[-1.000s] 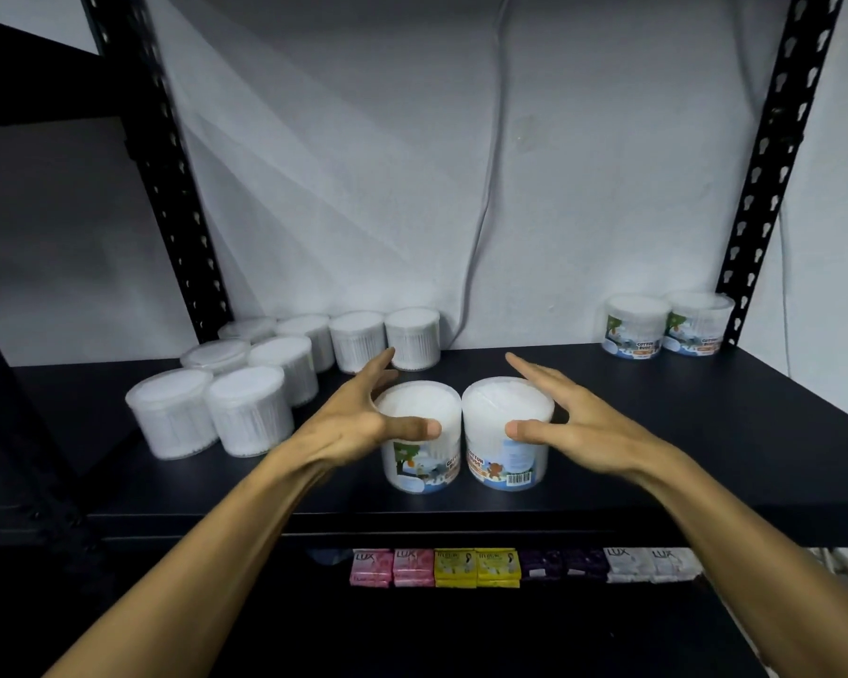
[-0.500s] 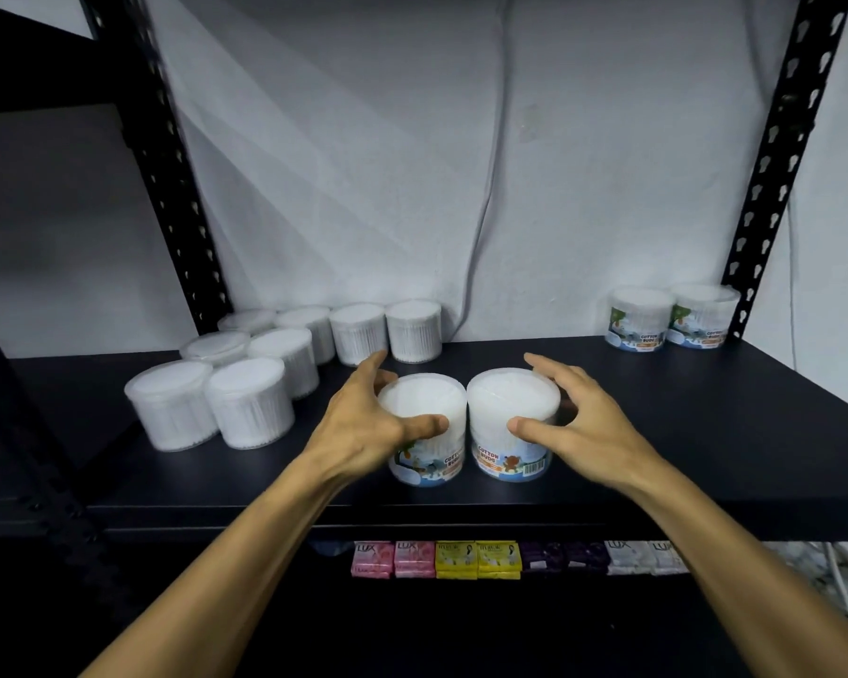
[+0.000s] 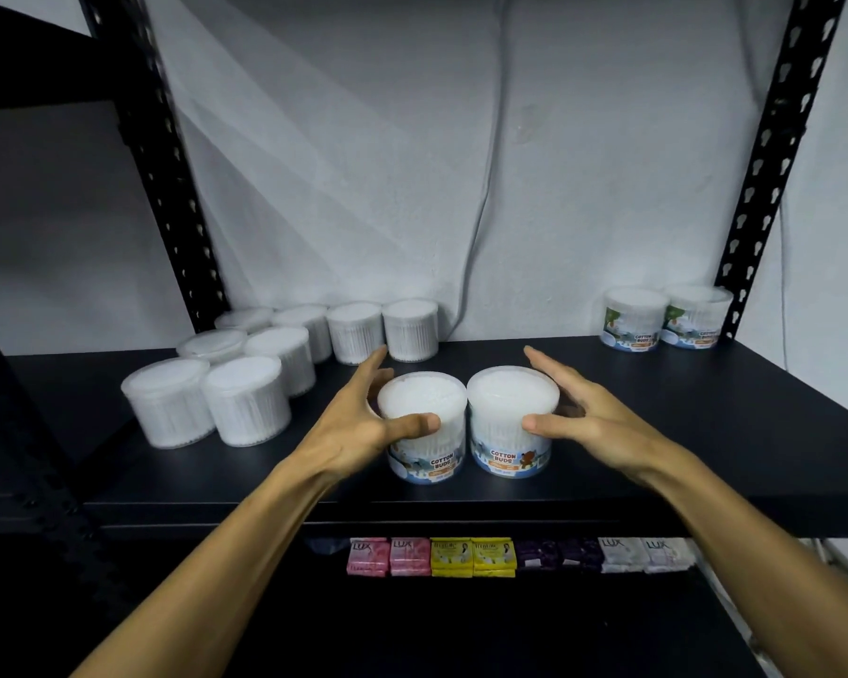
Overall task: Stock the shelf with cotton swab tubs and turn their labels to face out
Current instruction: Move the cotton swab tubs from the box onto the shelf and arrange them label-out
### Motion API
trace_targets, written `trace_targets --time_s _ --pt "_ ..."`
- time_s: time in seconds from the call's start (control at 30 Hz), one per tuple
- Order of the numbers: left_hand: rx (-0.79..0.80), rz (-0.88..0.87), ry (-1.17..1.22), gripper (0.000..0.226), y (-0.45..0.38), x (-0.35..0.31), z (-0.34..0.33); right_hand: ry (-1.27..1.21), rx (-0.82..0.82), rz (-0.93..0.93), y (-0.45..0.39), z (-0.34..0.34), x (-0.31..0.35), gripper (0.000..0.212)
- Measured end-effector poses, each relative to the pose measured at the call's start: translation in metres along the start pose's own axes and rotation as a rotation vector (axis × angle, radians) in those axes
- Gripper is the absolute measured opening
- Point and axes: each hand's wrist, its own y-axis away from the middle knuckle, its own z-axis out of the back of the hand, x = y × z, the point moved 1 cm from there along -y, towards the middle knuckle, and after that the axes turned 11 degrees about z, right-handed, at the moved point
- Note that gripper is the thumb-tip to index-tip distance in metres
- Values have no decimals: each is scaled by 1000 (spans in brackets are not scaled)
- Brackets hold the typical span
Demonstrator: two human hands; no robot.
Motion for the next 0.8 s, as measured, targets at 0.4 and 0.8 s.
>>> trace_targets --time_s 0.4,0.8 --pt "-79 -2 52 105 2 10 -12 -9 -264 48 2 -18 -18 82" --pt "86 -10 105 116 -11 14 -8 -96 -128 40 -3 -1 -17 71"
